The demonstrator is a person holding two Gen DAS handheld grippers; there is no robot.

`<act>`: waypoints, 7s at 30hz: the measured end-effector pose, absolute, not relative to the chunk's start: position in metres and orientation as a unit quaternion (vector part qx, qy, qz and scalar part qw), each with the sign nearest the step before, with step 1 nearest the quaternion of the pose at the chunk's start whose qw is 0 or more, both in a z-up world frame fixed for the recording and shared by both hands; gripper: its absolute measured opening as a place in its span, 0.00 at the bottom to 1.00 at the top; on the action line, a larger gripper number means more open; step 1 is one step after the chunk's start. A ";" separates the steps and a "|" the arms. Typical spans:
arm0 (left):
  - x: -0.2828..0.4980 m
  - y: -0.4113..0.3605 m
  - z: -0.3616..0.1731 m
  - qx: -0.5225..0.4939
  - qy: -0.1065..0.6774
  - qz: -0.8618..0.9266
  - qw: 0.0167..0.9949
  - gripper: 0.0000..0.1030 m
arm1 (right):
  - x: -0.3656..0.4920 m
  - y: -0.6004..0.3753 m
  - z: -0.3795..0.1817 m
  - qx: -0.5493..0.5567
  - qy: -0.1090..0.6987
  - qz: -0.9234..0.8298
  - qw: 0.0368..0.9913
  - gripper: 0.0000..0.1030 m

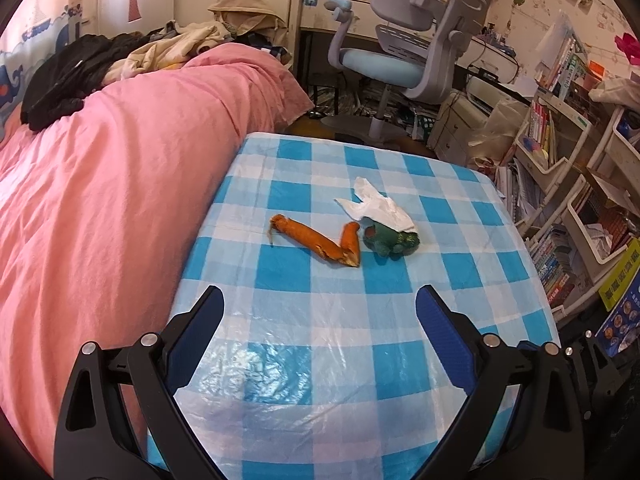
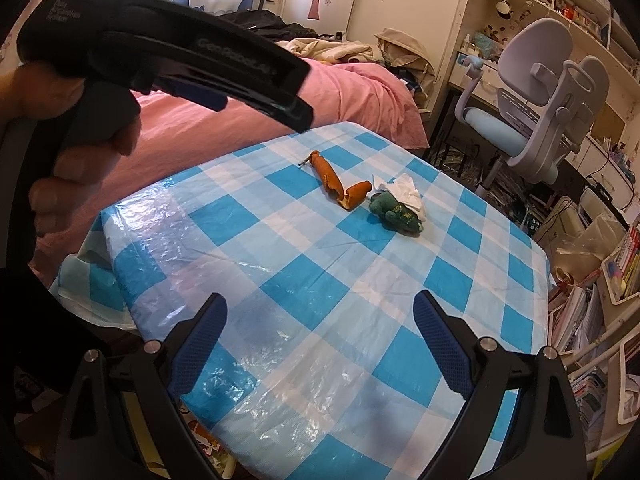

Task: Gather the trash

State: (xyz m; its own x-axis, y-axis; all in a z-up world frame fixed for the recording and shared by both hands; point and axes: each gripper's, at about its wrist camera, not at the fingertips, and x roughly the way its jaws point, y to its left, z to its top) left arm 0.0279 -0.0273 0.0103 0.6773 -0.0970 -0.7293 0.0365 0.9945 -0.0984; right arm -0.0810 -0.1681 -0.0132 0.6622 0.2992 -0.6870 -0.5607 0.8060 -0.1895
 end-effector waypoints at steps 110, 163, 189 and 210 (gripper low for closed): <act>0.167 -0.023 -0.028 -0.082 0.436 -0.120 0.888 0.12 | 0.151 -0.209 -0.048 0.049 0.402 0.182 0.896 0.06; -0.051 0.025 0.016 -0.059 0.380 -0.137 0.913 0.12 | -0.131 -0.168 -0.021 -0.084 0.386 0.311 0.864 0.05; -0.122 0.014 -0.030 -0.035 0.438 -0.133 0.888 0.12 | -0.193 -0.147 -0.033 -0.134 0.407 0.396 0.812 0.06; -0.163 0.005 -0.054 -0.018 0.472 -0.135 0.871 0.12 | -0.219 -0.136 -0.042 -0.165 0.426 0.416 0.786 0.25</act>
State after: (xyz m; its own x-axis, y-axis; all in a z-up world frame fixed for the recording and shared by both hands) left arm -0.1626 0.0050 -0.0536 0.5183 -0.2521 -0.8172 0.2184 0.9629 -0.1586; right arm -0.2193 -0.1365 -0.0417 0.2911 0.5134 -0.8073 -0.7941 0.6003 0.0954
